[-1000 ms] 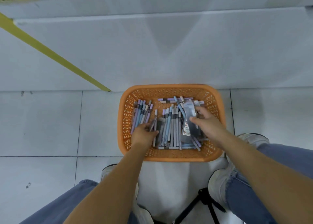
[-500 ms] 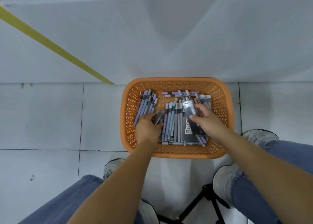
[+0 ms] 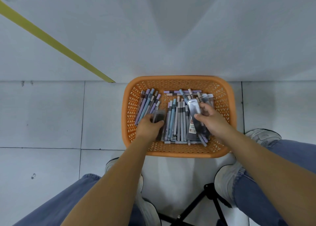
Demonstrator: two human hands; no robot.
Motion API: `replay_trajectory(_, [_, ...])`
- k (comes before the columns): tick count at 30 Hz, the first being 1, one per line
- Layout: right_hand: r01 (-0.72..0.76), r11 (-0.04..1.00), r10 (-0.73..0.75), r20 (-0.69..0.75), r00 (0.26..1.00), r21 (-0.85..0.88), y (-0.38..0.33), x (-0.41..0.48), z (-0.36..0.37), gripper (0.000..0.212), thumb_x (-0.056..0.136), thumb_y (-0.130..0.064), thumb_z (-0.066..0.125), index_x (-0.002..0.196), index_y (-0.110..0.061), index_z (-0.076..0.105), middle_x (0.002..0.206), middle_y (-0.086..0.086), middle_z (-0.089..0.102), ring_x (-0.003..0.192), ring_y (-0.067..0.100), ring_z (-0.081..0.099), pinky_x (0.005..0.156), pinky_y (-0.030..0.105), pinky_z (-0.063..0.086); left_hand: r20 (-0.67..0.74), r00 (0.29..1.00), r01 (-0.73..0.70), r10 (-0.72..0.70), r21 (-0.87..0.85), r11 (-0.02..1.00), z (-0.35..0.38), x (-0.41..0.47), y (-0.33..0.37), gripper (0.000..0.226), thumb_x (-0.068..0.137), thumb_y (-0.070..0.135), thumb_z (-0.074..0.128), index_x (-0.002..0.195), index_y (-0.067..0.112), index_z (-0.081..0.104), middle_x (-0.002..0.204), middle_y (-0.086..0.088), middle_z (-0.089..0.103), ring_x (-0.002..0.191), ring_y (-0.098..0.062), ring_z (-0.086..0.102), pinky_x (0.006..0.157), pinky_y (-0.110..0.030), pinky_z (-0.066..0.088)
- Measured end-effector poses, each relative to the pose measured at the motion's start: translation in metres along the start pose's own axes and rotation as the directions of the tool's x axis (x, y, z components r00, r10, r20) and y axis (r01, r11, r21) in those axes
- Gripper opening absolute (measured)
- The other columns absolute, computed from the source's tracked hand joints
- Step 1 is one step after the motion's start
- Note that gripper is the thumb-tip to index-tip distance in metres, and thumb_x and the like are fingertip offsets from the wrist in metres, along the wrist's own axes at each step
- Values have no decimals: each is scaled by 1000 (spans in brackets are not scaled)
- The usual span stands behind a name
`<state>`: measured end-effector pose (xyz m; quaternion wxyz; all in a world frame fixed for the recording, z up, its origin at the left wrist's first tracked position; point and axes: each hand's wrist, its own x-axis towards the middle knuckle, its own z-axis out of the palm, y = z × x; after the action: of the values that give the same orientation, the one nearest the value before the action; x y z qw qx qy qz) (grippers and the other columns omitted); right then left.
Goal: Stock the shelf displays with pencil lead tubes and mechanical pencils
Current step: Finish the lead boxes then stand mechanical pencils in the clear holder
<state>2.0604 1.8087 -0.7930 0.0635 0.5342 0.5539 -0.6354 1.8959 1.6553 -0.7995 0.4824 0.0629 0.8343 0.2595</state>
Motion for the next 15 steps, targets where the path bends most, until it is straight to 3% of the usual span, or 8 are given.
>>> replay_trajectory(5, [-27, 1000, 27, -40, 999, 17, -2, 0, -3, 41, 95, -21, 59, 132, -35, 50, 110, -11, 65, 95, 8, 63, 69, 25, 48, 84, 995, 53, -53, -2, 999, -8, 1, -4, 40, 97, 20, 62, 135, 12, 57, 129, -9, 66, 114, -26, 61, 97, -36, 51])
replay_trajectory(8, [-35, 999, 35, -41, 999, 16, 1, -1, -3, 42, 95, -20, 59, 133, -33, 49, 113, -8, 65, 98, 13, 64, 77, 32, 53, 84, 996, 39, -39, 5, 999, 0, -2, -4, 49, 88, 13, 73, 134, 12, 56, 128, -9, 67, 115, -28, 63, 100, -44, 54])
replay_trajectory(15, [-46, 998, 47, -32, 998, 31, -1, -1, 0, 33, 95, -19, 58, 118, -43, 51, 103, -13, 65, 90, 10, 64, 72, 35, 56, 30, 998, 51, -51, 2, 999, 10, -4, 0, 59, 79, 15, 84, 131, 11, 55, 130, -11, 65, 120, -32, 61, 103, -49, 52])
